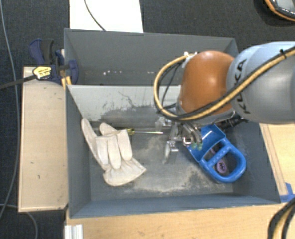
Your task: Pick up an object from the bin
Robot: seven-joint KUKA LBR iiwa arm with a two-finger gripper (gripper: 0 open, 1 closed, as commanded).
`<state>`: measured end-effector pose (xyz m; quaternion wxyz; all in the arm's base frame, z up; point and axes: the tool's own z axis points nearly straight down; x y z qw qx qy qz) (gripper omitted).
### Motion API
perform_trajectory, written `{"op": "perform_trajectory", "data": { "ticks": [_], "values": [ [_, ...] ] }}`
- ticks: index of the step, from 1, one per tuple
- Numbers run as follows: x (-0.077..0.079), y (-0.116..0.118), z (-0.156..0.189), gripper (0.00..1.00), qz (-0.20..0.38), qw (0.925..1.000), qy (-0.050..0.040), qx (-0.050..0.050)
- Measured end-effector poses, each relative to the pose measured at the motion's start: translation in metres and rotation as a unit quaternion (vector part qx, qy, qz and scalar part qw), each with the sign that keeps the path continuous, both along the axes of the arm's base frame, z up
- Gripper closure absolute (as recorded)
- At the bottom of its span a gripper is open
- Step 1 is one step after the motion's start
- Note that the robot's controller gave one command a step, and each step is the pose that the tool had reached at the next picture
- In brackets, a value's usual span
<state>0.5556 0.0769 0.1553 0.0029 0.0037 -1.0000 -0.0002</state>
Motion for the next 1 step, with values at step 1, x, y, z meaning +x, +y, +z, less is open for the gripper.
{"op": "perform_trajectory", "data": {
  "ticks": [1],
  "values": [
    [0.0017,-0.0005,0.0048,0.00,-0.002,1.0000,-0.0041,0.000]
  ]
}}
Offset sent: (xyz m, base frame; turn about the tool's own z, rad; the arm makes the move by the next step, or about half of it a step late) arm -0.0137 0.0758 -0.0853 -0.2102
